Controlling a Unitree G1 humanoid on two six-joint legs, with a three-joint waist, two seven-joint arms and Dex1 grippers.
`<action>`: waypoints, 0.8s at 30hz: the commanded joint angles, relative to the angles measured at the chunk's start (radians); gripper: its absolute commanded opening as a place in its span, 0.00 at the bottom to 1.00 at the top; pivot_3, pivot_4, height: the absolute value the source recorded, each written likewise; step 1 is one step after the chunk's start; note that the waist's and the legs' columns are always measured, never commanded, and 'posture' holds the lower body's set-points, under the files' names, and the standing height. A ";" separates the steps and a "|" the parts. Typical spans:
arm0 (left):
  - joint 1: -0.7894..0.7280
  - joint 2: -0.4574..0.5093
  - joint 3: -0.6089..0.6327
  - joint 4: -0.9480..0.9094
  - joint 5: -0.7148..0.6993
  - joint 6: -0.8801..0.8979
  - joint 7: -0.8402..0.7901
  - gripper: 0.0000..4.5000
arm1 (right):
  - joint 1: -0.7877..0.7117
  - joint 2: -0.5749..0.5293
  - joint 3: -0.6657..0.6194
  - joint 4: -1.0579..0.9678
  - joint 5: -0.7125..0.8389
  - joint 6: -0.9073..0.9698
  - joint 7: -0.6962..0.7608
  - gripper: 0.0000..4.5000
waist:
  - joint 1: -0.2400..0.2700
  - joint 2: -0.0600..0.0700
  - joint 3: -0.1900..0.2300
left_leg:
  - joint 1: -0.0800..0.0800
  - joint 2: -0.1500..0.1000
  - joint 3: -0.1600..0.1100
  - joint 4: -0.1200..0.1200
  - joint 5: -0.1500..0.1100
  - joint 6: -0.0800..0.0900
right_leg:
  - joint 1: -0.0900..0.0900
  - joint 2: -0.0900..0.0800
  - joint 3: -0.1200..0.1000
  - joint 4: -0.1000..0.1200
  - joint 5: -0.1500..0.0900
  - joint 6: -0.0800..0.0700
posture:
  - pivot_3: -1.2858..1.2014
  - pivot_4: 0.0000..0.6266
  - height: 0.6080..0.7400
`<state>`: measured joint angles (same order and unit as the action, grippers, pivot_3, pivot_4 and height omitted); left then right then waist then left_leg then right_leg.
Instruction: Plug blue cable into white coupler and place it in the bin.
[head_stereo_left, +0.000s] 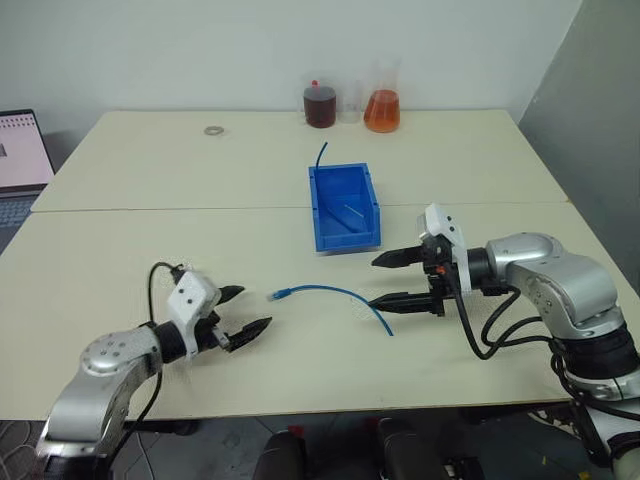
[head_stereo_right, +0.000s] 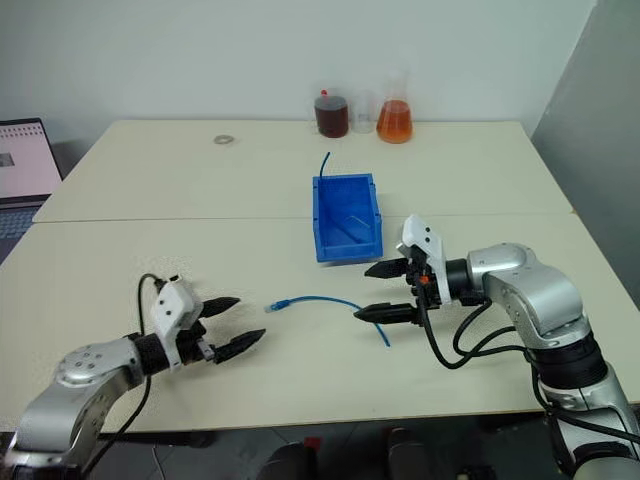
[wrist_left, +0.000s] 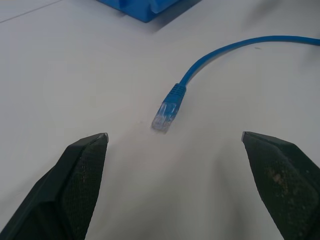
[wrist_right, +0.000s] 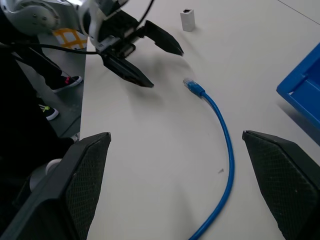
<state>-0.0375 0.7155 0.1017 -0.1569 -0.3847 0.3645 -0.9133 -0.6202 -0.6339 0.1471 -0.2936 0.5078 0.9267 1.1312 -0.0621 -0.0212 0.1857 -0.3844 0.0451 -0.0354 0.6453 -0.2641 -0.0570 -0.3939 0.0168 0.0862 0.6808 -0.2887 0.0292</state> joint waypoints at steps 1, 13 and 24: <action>-0.107 0.035 -0.058 0.149 0.047 -0.078 -0.113 1.00 | 0.005 -0.030 -0.041 -0.063 0.049 0.027 -0.024 1.00 | 0.003 0.000 0.000 | 0.000 0.000 0.000 0.000 0.000 0.000 | 0.000 0.000 0.000 0.000 0.000 0.000 | 0.52 0.24 1.00; -0.385 0.008 -0.204 0.605 0.187 -0.324 -0.350 1.00 | 0.062 -0.095 -0.098 -0.140 0.121 0.088 -0.109 1.00 | 0.016 0.001 -0.001 | -0.012 0.000 0.000 0.002 0.000 0.000 | -0.011 0.000 0.000 0.002 0.000 0.000 | 0.52 0.24 1.00; -0.417 -0.057 -0.228 0.644 0.202 -0.377 -0.382 0.50 | 0.082 -0.114 -0.100 -0.137 0.141 0.074 -0.149 1.00 | 0.032 0.001 -0.001 | -0.014 -0.001 -0.001 0.005 0.000 0.000 | -0.011 -0.001 -0.001 0.002 0.001 0.001 | 0.52 0.24 1.00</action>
<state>-0.4702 0.6697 -0.0931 0.4842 -0.2112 -0.0121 -1.2759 -0.5363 -0.7372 0.0754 -0.4157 0.6339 1.0160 0.9848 -0.0305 -0.0202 0.1844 -0.3981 0.0443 -0.0359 0.6501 -0.2637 -0.0566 -0.4050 0.0162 0.0852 0.6828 -0.2877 0.0299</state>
